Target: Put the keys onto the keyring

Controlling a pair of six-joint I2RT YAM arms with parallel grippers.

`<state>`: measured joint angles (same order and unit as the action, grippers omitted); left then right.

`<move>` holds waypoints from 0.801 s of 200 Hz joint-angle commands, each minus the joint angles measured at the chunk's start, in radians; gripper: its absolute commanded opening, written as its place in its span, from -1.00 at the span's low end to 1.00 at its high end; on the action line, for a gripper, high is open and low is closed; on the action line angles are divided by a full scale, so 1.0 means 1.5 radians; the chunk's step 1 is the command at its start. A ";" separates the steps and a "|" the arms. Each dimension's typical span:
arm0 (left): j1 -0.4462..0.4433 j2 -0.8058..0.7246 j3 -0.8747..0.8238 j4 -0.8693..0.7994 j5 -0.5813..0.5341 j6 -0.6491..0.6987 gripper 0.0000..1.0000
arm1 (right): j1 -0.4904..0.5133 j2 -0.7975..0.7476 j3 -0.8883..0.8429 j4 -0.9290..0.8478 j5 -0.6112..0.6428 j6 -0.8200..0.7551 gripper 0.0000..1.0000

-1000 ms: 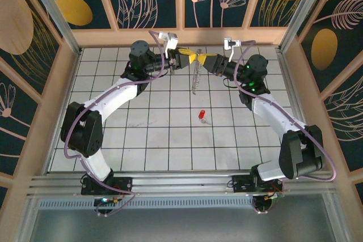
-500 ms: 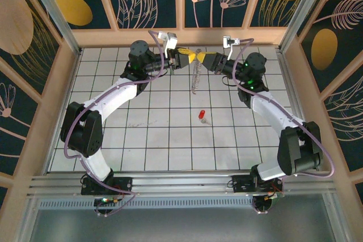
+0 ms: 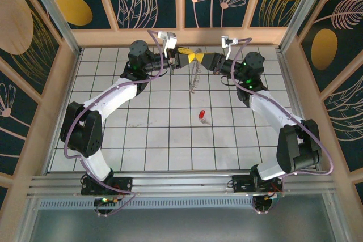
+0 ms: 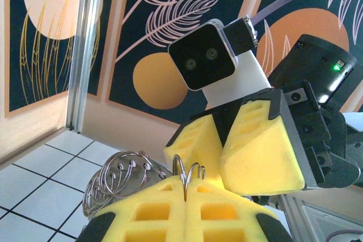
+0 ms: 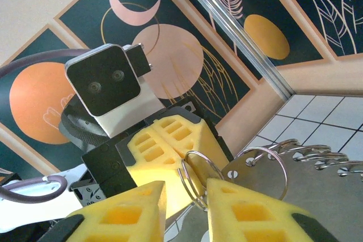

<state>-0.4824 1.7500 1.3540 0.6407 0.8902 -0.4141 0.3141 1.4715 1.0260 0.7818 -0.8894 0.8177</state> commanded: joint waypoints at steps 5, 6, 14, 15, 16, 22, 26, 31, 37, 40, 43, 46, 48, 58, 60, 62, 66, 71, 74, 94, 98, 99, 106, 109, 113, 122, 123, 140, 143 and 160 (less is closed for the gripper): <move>0.000 -0.013 0.004 0.029 0.007 -0.009 -1.00 | 0.014 0.009 0.034 0.036 -0.016 -0.008 -0.56; 0.000 -0.013 0.004 0.029 0.007 -0.009 -1.00 | 0.014 0.010 0.034 0.036 -0.016 -0.008 -0.57; 0.000 -0.013 0.003 0.029 0.008 -0.009 -1.00 | 0.014 0.013 0.036 0.037 -0.014 -0.008 -0.59; 0.000 -0.013 0.003 0.029 0.007 -0.010 -1.00 | 0.014 0.013 0.037 0.037 -0.014 -0.008 -0.60; 0.000 -0.013 0.003 0.029 0.007 -0.010 -1.00 | 0.014 0.014 0.037 0.037 -0.014 -0.007 -0.60; 0.000 -0.013 0.003 0.030 0.007 -0.010 -1.00 | 0.015 0.015 0.038 0.037 -0.013 -0.008 -0.62; 0.000 -0.014 0.003 0.030 0.007 -0.010 -1.00 | 0.015 0.016 0.039 0.038 -0.012 -0.008 -0.64; 0.000 -0.014 0.003 0.030 0.008 -0.010 -1.00 | 0.015 0.018 0.040 0.039 -0.010 -0.007 -0.68; 0.000 -0.014 0.002 0.030 0.008 -0.009 -1.00 | 0.015 0.020 0.043 0.039 -0.009 -0.007 -0.72; 0.000 -0.014 0.002 0.030 0.008 -0.010 -1.00 | 0.015 0.021 0.043 0.039 -0.008 -0.007 -0.74; 0.000 -0.014 0.002 0.030 0.009 -0.010 -1.00 | 0.015 0.021 0.044 0.039 -0.007 -0.006 -0.76; 0.000 -0.013 0.003 0.030 0.009 -0.010 -1.00 | 0.015 0.022 0.045 0.039 -0.007 -0.006 -0.77; 0.000 -0.013 0.003 0.030 0.009 -0.010 -1.00 | 0.015 0.022 0.046 0.040 -0.007 -0.006 -0.79; 0.000 -0.014 0.002 0.031 0.010 -0.010 -1.00 | 0.015 0.025 0.048 0.040 -0.003 -0.006 -0.86; 0.000 -0.013 0.002 0.030 0.010 -0.010 -1.00 | 0.015 0.025 0.048 0.039 -0.002 -0.006 -0.88; 0.000 -0.013 0.002 0.031 0.010 -0.010 -1.00 | 0.015 0.025 0.049 0.039 -0.002 -0.007 -0.89; 0.000 -0.013 0.002 0.031 0.010 -0.011 -1.00 | 0.015 0.025 0.049 0.040 -0.002 -0.006 -0.93; 0.000 -0.013 0.002 0.031 0.010 -0.011 -1.00 | 0.015 0.026 0.051 0.040 0.000 -0.006 -0.98; 0.000 -0.013 0.001 0.031 0.010 -0.011 -1.00 | 0.015 0.027 0.051 0.040 0.000 -0.006 -1.00; 0.000 -0.014 0.002 0.029 0.008 -0.013 -1.00 | 0.014 0.030 0.052 0.041 0.004 -0.007 -1.00; 0.000 -0.013 0.003 0.027 0.005 -0.013 -1.00 | 0.014 0.030 0.052 0.040 0.005 -0.009 -1.00; 0.000 -0.013 0.003 0.026 0.004 -0.013 -1.00 | 0.014 0.030 0.052 0.040 0.005 -0.009 -1.00; 0.000 -0.014 0.003 0.022 -0.004 -0.013 -0.96 | 0.014 0.029 0.050 0.041 0.006 -0.011 -1.00; 0.000 -0.014 0.004 0.020 -0.007 -0.012 -0.90 | 0.013 0.029 0.049 0.040 0.007 -0.013 -1.00; 0.000 -0.015 0.004 0.017 -0.013 -0.012 -0.83 | 0.013 0.028 0.048 0.040 0.008 -0.014 -1.00; 0.000 -0.017 0.004 0.010 -0.029 -0.012 -0.70 | 0.012 0.027 0.047 0.038 0.008 -0.021 -1.00; 0.000 -0.017 0.004 0.009 -0.031 -0.012 -0.69 | 0.012 0.027 0.047 0.037 0.008 -0.022 -1.00; 0.002 -0.020 0.003 -0.008 -0.071 -0.008 -0.53 | 0.006 0.022 0.043 0.022 0.012 -0.039 -1.00; 0.003 -0.020 0.003 -0.011 -0.082 -0.007 -0.51 | 0.005 0.020 0.042 0.021 0.011 -0.041 -1.00; 0.012 -0.053 -0.016 -0.001 -0.134 -0.011 -0.35 | -0.004 0.014 0.036 0.015 0.010 -0.048 -1.00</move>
<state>-0.4732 1.7451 1.3525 0.6266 0.8028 -0.4294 0.3161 1.5131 1.0561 0.7776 -0.8745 0.7856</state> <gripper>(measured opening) 0.280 0.044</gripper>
